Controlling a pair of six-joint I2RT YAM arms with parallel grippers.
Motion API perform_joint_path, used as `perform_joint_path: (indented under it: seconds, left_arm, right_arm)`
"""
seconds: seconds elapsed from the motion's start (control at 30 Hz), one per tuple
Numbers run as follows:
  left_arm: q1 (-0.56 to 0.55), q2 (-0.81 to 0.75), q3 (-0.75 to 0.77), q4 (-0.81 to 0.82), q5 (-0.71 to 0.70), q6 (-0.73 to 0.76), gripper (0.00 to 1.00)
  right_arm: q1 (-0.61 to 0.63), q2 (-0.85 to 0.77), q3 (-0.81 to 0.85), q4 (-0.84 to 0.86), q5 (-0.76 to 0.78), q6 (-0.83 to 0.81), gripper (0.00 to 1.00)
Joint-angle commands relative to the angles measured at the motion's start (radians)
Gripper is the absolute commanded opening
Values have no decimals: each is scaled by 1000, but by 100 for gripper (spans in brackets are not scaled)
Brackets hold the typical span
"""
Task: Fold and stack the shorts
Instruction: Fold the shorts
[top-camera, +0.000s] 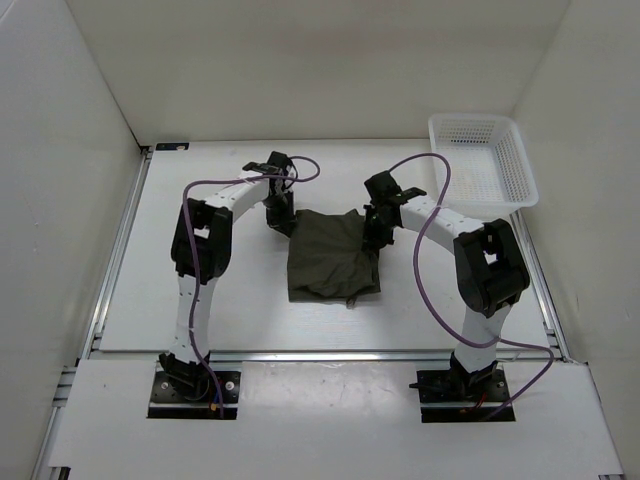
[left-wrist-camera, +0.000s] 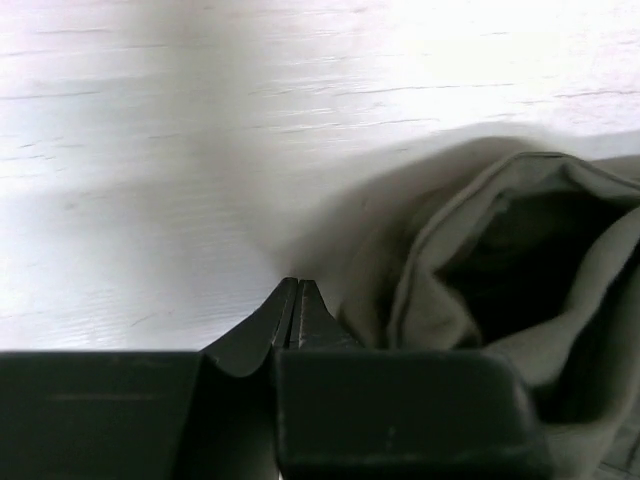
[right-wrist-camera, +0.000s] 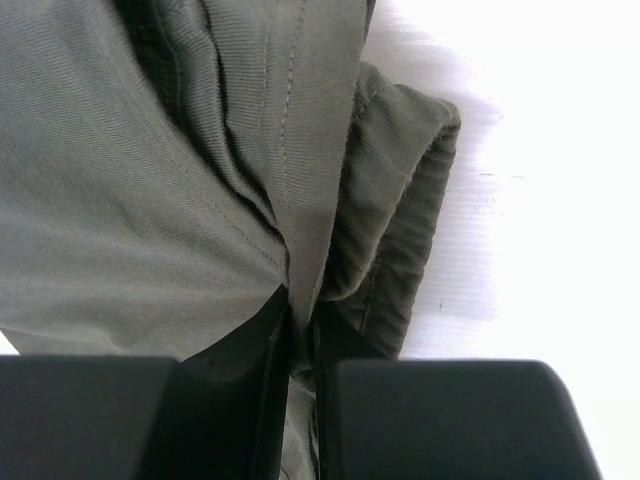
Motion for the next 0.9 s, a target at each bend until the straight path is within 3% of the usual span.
perform_joint_path:
  seconds: [0.0,0.17,0.3,0.47,0.67,0.87]
  left_arm:
    - [17,-139,-28,5,-71,-4,10]
    - [-3,-327,-28,-4,-42,-50,10]
    - [-52,-338,-19,-13,48,-88,10]
    - [-113,-235,18,-13,35,-97,10]
    - [-123,-39,129,-13,-191,-139,10]
    - [-113,55,129,-2,-223,-153,10]
  right_arm:
    - [5,-35,24,-43,31,-28,11]
    - [5,-44,33,-43,40,-28,12]
    - [5,-35,42,-53,40,-28,12]
    - [15,-26,51,-53,31,-28,12]
    - [15,-35,41,-53,40,-28,12]
    - [15,-46,10,-53,40,-19,12]
